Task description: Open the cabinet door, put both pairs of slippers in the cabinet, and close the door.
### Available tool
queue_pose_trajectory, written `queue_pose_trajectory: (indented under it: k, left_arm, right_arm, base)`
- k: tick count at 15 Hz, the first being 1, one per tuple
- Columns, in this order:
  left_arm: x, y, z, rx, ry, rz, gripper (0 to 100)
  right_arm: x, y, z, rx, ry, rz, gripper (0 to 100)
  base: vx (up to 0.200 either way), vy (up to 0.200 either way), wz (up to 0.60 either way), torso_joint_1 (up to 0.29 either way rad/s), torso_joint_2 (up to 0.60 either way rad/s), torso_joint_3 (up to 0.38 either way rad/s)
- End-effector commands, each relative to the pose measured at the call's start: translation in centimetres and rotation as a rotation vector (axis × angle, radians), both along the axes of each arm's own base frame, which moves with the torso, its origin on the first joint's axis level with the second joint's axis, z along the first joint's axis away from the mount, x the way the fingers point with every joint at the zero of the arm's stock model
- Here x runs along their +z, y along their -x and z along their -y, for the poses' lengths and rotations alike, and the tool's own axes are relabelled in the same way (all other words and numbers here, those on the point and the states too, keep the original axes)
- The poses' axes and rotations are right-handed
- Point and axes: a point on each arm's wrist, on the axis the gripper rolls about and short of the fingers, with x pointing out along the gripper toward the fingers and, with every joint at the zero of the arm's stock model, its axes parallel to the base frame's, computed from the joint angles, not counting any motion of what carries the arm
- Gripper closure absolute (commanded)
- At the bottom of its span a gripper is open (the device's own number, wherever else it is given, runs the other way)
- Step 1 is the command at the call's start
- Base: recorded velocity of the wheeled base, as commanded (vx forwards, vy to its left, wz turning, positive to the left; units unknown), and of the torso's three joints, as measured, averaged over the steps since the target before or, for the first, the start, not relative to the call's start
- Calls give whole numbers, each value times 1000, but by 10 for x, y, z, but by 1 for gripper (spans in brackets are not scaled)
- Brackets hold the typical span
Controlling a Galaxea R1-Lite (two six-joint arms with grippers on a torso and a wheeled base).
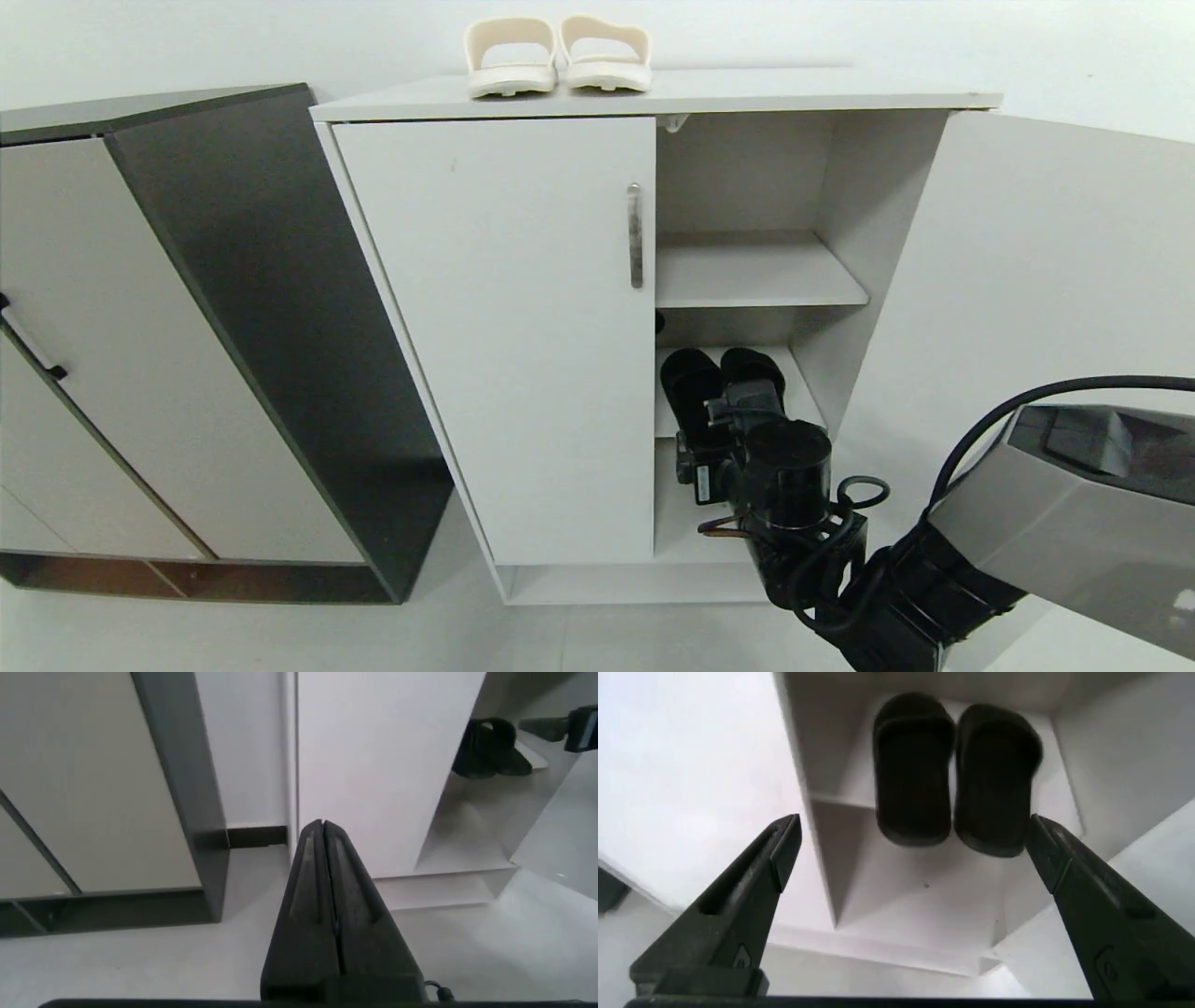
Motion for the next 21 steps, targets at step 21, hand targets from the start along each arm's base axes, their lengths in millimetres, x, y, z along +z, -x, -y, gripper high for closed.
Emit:
queue_pose_trajectory:
  k: [21]
  left_arm:
    - [0, 0, 0, -2, -2, -1, 100]
  right_arm:
    - [-13, 3, 6, 4, 80, -2, 0]
  base:
    - [0, 86, 0, 1, 1, 1]
